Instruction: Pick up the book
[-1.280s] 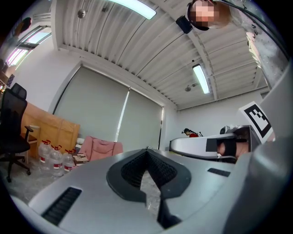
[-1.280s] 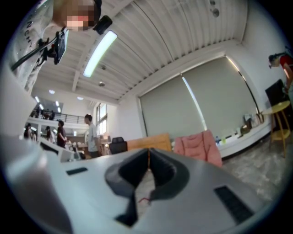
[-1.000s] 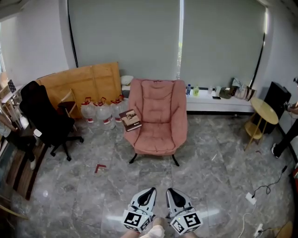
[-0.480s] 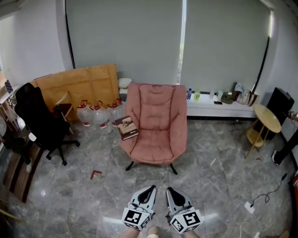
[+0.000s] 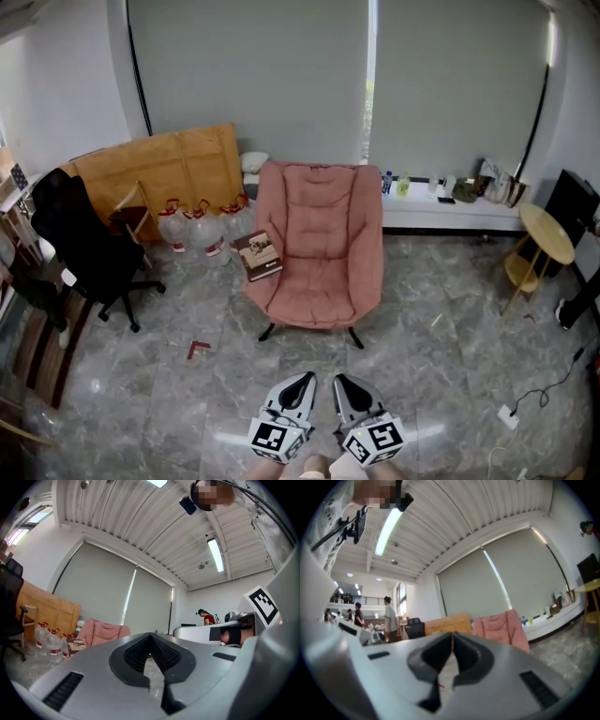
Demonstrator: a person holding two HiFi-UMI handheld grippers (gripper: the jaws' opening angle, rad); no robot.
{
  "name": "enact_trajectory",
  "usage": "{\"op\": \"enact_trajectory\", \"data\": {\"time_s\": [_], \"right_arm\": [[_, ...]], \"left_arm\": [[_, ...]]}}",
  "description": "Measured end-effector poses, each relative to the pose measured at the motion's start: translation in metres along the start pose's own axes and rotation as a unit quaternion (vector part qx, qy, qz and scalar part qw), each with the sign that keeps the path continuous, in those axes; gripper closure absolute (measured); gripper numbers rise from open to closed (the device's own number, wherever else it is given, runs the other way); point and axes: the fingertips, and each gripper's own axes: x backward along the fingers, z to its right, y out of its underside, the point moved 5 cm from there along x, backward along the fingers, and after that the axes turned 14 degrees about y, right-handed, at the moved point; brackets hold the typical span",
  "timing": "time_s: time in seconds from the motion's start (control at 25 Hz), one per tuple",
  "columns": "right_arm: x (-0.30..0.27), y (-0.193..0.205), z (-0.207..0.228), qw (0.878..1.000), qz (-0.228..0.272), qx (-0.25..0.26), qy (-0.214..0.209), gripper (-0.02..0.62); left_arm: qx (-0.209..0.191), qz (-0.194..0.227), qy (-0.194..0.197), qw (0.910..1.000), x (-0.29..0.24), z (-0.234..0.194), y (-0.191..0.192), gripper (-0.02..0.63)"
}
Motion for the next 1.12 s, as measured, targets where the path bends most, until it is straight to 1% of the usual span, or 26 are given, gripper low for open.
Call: {"op": "enact_trajectory", "data": {"time_s": [0.2,0.36,0.64,0.88,1.12], "right_arm": [[-0.023,0.0,0.002,1.0,-0.011,0.001,-0.023,0.581],[-0.046,-0.001,0.003,0.998,-0.022,0.0,-0.054,0.581],[-0.093,-0.008,0.019,0.994,-0.036,0.003,-0.105,0.581],[-0.126,-0.019,0.041,0.991,-0.037,0.009,-0.132,0.581],[-0.146,-0.022,0.057,0.988,-0.041,0.009,-0.149,0.581]], "left_arm": [[0.003,0.004,-0.029,0.9996,-0.006,-0.014,-0.002,0.584],[0.0,0.005,-0.058,0.9983,-0.013,-0.029,-0.002,0.585],[-0.004,0.009,-0.107,0.9942,-0.042,-0.057,-0.002,0.584],[-0.012,0.016,-0.135,0.9906,-0.07,-0.073,-0.001,0.584],[-0.017,0.013,-0.151,0.9884,-0.093,-0.083,0.004,0.584]]}}
